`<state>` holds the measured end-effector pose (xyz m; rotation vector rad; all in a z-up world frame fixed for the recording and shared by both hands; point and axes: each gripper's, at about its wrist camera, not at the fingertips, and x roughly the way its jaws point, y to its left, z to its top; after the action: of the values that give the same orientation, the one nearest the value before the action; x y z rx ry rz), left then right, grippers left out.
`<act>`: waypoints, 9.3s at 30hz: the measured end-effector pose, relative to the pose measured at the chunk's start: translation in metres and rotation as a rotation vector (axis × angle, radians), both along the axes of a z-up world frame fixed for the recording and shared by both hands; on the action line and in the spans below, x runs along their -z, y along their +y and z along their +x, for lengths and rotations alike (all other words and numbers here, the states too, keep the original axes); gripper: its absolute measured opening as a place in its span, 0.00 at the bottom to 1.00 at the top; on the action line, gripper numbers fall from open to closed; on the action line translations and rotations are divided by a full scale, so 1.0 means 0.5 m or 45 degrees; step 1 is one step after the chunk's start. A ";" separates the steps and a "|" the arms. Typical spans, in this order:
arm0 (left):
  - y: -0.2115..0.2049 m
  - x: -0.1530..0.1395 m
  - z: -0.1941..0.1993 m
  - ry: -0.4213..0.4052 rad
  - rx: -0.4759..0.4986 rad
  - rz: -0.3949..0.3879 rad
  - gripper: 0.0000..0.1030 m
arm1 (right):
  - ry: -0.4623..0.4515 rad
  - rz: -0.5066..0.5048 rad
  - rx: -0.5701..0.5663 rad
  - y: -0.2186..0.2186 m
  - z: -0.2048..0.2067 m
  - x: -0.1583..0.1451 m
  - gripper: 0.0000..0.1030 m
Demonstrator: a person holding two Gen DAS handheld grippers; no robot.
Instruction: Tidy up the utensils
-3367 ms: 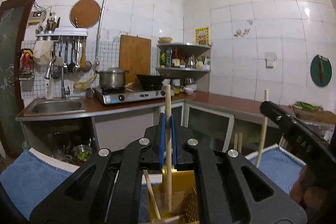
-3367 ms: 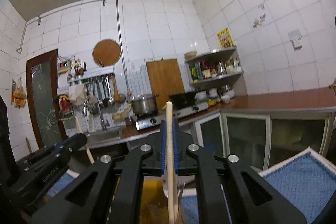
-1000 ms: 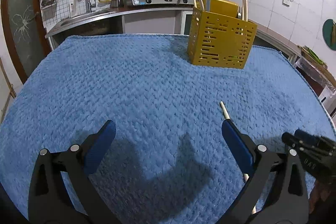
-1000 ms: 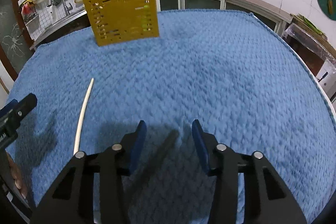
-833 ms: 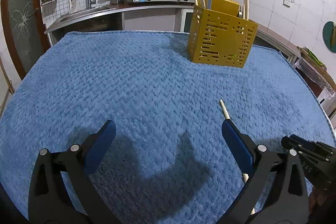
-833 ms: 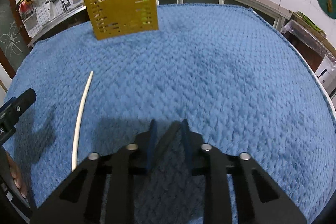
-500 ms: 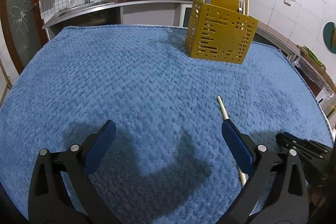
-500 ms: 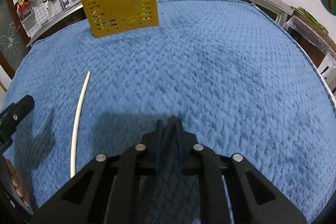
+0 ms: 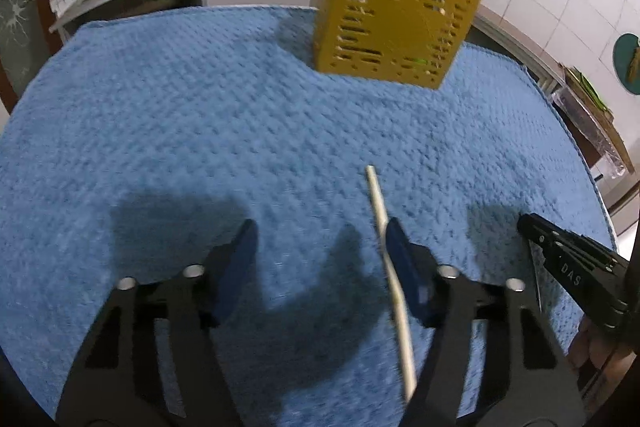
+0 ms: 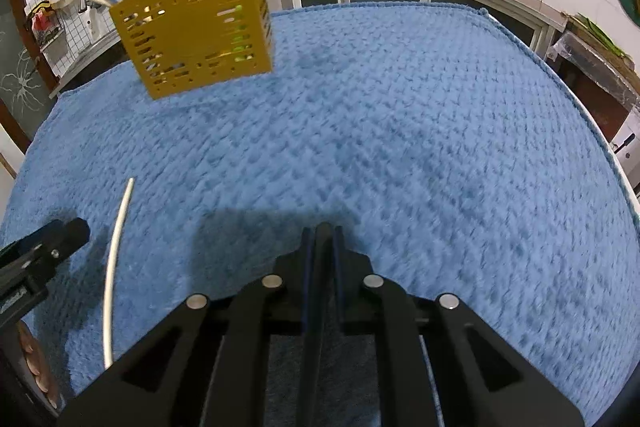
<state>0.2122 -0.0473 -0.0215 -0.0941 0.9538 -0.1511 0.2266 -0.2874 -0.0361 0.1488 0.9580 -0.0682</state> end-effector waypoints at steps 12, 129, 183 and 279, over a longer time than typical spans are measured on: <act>-0.092 0.021 0.054 0.081 0.094 0.032 0.11 | -0.008 0.034 -0.017 -0.026 0.008 0.008 0.09; -0.021 -0.280 0.312 -0.721 0.048 -0.052 0.05 | -0.716 0.108 -0.230 0.039 0.333 -0.228 0.05; 0.109 -0.092 -0.198 -0.835 -0.154 0.205 0.95 | -0.859 -0.115 -0.148 0.093 -0.183 -0.122 0.96; 0.108 -0.083 -0.186 -0.788 -0.131 0.202 0.95 | -0.855 -0.130 -0.141 0.088 -0.190 -0.115 0.96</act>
<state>0.1192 0.0065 0.0198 0.0501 0.3393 -0.0043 0.1318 -0.2436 0.0215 0.0177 0.2903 0.0351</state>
